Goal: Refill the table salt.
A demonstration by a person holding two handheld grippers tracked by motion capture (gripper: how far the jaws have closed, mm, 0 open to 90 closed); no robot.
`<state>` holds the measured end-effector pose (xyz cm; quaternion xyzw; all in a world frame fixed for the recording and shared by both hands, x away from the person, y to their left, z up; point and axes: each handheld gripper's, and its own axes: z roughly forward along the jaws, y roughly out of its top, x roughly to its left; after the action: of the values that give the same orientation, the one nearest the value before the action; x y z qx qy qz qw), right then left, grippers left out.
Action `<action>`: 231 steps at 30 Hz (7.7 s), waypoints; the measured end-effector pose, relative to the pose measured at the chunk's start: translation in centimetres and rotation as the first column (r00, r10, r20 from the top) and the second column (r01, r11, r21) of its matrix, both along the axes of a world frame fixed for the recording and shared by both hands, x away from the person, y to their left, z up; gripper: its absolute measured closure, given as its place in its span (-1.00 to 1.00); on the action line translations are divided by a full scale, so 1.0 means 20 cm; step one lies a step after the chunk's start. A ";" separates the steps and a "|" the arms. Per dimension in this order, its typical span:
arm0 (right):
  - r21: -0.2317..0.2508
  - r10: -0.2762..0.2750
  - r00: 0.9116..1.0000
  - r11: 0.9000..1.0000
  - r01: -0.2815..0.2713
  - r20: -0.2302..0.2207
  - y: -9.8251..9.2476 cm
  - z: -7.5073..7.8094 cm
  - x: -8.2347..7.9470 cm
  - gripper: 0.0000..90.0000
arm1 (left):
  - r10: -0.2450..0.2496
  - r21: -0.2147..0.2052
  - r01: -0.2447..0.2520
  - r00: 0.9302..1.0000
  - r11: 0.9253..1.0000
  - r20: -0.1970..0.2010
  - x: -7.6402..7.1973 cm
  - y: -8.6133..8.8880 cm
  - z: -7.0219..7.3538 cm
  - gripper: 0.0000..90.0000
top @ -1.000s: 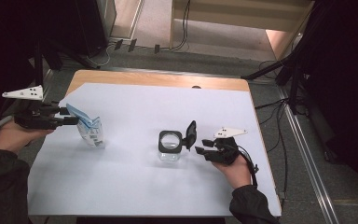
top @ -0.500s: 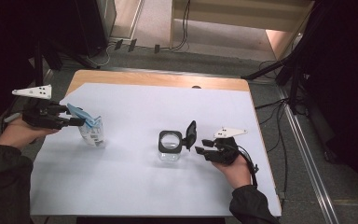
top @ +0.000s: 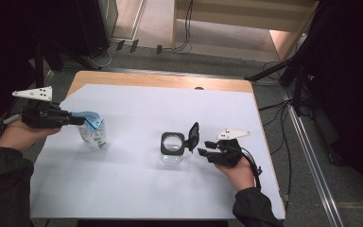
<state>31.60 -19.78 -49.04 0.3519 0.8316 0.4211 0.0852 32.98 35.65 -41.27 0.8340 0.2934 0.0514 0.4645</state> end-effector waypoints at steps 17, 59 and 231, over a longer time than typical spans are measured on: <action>0.001 -0.003 1.000 1.000 0.003 0.000 0.00 0.00 0.00 0.27 | 0.096 0.029 -0.097 0.995 0.995 0.006 -0.04 -0.17 0.09 1.00; 0.003 -0.003 1.000 1.000 0.003 -0.014 0.00 0.00 -0.03 0.27 | 0.057 -0.049 -0.058 0.998 0.997 -0.010 -0.11 -0.52 -0.03 0.91; 0.060 0.217 0.965 0.972 -0.228 0.148 0.98 -0.09 -0.33 0.03 | -0.026 -0.048 0.019 0.988 0.999 -0.149 -0.15 -0.90 0.20 1.00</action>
<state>24.94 -0.19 -50.76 0.2288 0.8410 0.4833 0.0823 29.95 17.74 -37.27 0.8277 0.3193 -0.0235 0.4608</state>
